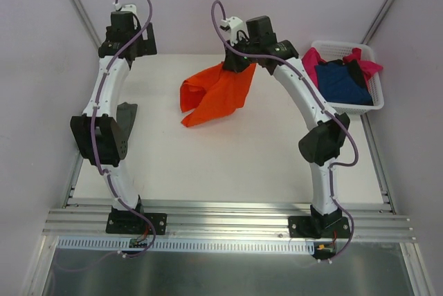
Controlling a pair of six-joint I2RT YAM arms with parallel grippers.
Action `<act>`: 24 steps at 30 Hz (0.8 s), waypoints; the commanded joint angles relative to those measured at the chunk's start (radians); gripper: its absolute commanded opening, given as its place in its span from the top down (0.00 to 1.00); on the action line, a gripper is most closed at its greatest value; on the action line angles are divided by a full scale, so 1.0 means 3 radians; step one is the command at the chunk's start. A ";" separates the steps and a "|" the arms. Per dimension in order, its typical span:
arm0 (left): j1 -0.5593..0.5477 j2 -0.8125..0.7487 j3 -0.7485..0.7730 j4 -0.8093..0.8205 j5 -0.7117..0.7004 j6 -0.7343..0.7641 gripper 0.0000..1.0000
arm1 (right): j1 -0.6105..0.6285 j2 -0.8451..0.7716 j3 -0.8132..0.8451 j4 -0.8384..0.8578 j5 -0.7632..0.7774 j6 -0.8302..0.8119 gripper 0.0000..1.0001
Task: Fold and stack the t-shirts
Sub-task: Flatten out the tshirt
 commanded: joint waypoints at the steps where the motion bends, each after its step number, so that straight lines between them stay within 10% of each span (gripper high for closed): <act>1: 0.0041 -0.0178 0.0145 0.0055 -0.0080 -0.0002 0.01 | 0.0074 -0.0249 0.0144 0.0223 -0.0534 0.0367 0.99; 11: 0.0041 -0.0137 0.0150 0.0055 0.0074 -0.0042 0.01 | -0.0427 -0.0929 -0.1496 -0.0559 -0.0330 -0.0450 0.98; 17: 0.0041 -0.0045 0.0211 0.0055 0.0114 -0.0058 0.01 | -0.0693 -0.1068 -0.1503 -0.0988 -0.0187 -0.0854 0.95; 24: 0.0041 0.0032 0.0298 0.0055 0.0232 -0.0109 0.01 | -0.0780 -0.0761 -0.1037 -0.1000 -0.0238 -0.0676 0.41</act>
